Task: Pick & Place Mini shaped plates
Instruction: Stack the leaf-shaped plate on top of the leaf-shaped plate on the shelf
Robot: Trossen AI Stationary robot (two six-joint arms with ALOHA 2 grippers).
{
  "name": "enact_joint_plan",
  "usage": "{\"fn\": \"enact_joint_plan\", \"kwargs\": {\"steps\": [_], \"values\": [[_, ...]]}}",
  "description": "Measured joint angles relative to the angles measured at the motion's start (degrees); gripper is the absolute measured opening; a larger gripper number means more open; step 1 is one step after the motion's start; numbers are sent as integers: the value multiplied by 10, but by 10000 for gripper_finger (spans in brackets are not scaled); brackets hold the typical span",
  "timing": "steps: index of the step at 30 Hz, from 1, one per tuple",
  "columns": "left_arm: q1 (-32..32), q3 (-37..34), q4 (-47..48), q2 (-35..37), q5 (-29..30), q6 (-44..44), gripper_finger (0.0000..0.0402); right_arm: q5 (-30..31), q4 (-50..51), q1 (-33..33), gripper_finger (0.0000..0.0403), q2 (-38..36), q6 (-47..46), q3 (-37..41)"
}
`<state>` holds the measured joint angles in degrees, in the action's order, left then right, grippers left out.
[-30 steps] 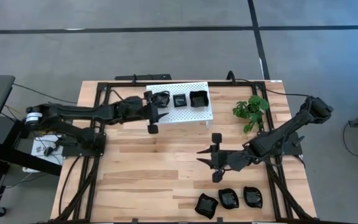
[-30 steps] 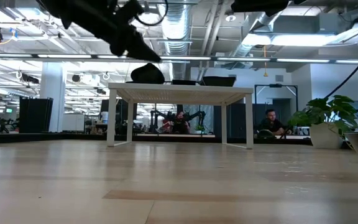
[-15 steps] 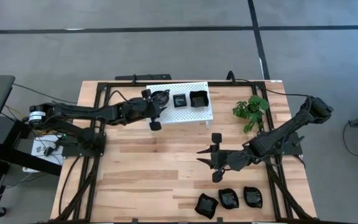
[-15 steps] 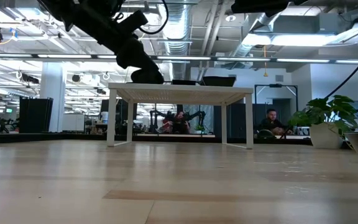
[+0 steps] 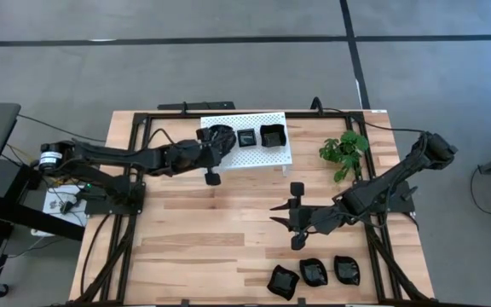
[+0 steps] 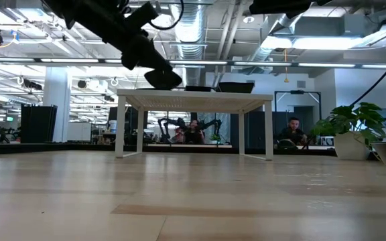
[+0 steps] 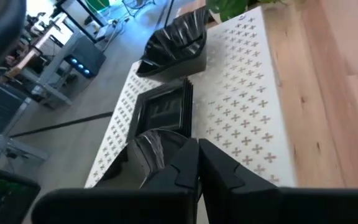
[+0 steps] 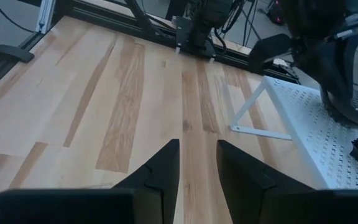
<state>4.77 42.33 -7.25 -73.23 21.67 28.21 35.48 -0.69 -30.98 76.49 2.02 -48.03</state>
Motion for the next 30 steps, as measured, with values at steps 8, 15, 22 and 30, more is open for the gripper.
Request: {"fn": "enact_joint_plan", "kwargs": {"steps": [8, 15, 22, 30], "values": [[-4, 0, 2, 53, 21, 51, 9, -14, -2, 0, 101, 0, -1, 0], [44, 0, 39, 80, -190, 124, 10, -14, -3, 0, 101, 0, 0, 0], [112, 0, 61, 101, -231, 163, 11, -15, -4, 0, 101, 0, 0, 0], [191, -26, 91, 102, -389, 168, 10, -26, -6, 0, 101, 0, 0, 0]]}}
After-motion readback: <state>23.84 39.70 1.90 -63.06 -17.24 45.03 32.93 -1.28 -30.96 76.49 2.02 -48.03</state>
